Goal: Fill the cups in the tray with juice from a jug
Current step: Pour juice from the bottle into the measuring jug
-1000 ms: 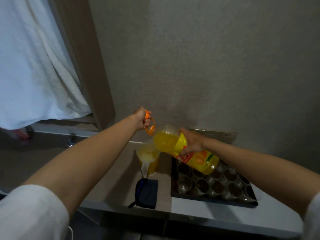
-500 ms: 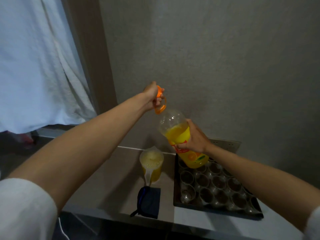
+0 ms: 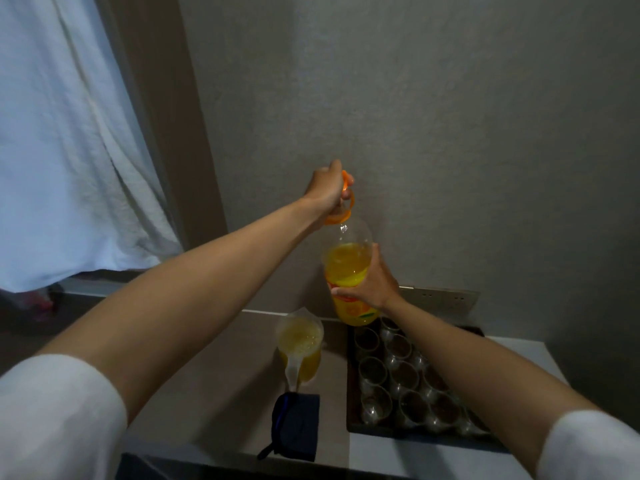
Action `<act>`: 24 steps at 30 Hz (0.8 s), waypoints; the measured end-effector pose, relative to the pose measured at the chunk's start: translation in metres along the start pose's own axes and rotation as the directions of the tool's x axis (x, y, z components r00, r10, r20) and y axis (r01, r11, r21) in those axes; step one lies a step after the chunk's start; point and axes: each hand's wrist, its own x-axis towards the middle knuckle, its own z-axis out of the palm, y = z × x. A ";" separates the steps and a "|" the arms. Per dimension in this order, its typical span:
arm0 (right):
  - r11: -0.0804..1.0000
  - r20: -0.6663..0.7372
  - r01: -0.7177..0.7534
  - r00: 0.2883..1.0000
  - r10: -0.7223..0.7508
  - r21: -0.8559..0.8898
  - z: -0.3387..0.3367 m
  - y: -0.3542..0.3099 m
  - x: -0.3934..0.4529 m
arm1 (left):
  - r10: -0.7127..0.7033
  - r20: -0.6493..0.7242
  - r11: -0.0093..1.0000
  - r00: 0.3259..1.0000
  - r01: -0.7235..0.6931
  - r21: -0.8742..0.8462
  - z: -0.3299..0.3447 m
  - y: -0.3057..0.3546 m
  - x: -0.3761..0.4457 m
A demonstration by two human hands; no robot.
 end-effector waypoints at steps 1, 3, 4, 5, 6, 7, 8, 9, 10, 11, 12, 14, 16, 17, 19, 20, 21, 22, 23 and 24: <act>1.000 -0.001 -0.007 1.000 0.007 0.003 0.003 0.000 0.003 | 0.012 0.002 1.000 1.000 -0.012 0.021 0.001 -0.002 0.002; 0.999 0.014 -0.032 0.999 0.032 -0.005 0.008 0.000 0.008 | 0.028 -0.002 0.998 1.000 -0.028 0.057 0.001 -0.006 0.008; 0.999 0.029 -0.046 0.998 0.046 -0.018 0.011 -0.001 0.011 | 0.034 -0.006 0.997 0.999 -0.033 0.070 0.001 -0.009 0.011; 0.998 0.042 -0.054 0.998 0.055 -0.024 0.013 -0.002 0.014 | 0.038 -0.011 0.995 0.999 -0.037 0.090 0.001 -0.012 0.016; 0.998 0.054 -0.063 0.997 0.064 -0.017 0.015 -0.005 0.016 | 0.044 -0.014 0.992 0.999 -0.043 0.117 0.001 -0.016 0.020; 0.997 0.060 -0.074 0.995 0.074 0.005 0.016 -0.007 0.020 | 0.050 -0.014 0.988 0.999 -0.048 0.145 0.002 -0.020 0.025; 0.995 0.065 -0.090 0.994 0.087 0.038 0.016 -0.010 0.025 | 0.051 -0.011 0.985 0.999 -0.049 0.164 0.003 -0.024 0.028; 0.993 0.071 -0.099 0.993 0.094 0.067 0.017 -0.014 0.029 | 0.048 -0.007 0.983 0.999 -0.046 0.178 0.003 -0.029 0.032; 0.992 0.074 -0.095 0.993 0.089 0.085 0.017 -0.019 0.033 | 0.041 -0.003 0.981 0.999 -0.040 0.191 0.002 -0.032 0.033; 0.992 0.080 -0.084 0.994 0.076 0.094 0.018 -0.024 0.037 | 0.035 -0.004 0.977 0.999 -0.033 0.210 0.000 -0.036 0.035; 0.992 0.089 -0.077 0.994 0.068 0.103 0.019 -0.029 0.040 | 0.030 -0.009 0.970 1.000 -0.027 0.241 -0.001 -0.040 0.039; 0.988 0.112 -0.071 0.992 0.056 0.136 0.023 -0.041 0.045 | 0.030 -0.028 0.948 0.999 -0.019 0.319 -0.004 -0.049 0.043; 0.989 0.157 -0.076 0.986 0.056 0.127 0.031 -0.054 0.050 | 0.019 -0.030 0.933 0.999 -0.007 0.360 -0.005 -0.057 0.047; 0.992 0.166 -0.076 0.984 0.058 0.101 0.035 -0.059 0.054 | 0.015 -0.019 0.926 1.000 -0.006 0.378 -0.005 -0.061 0.048; 0.992 0.172 -0.113 0.980 0.101 0.058 0.047 -0.057 0.062 | 0.024 0.011 0.902 1.000 -0.026 0.431 -0.004 -0.072 0.049; 0.987 0.184 -0.149 0.973 0.136 0.059 0.051 -0.054 0.064 | 0.030 0.020 0.894 0.999 -0.036 0.447 -0.003 -0.079 0.050; 0.982 0.197 -0.180 0.966 0.166 0.060 0.055 -0.051 0.065 | 0.033 0.030 0.890 0.999 -0.043 0.454 -0.004 -0.085 0.051; 0.979 0.198 -0.196 0.963 0.181 0.058 0.057 -0.049 0.063 | 0.035 0.044 0.883 0.998 -0.051 0.467 -0.004 -0.092 0.052; 0.977 0.196 -0.205 0.961 0.192 0.048 0.060 -0.046 0.063 | 0.034 0.059 0.867 0.998 -0.059 0.494 -0.005 -0.098 0.052; 0.978 0.193 -0.205 0.962 0.194 0.036 0.064 -0.042 0.062 | 0.031 0.074 0.847 0.997 -0.065 0.528 -0.005 -0.104 0.051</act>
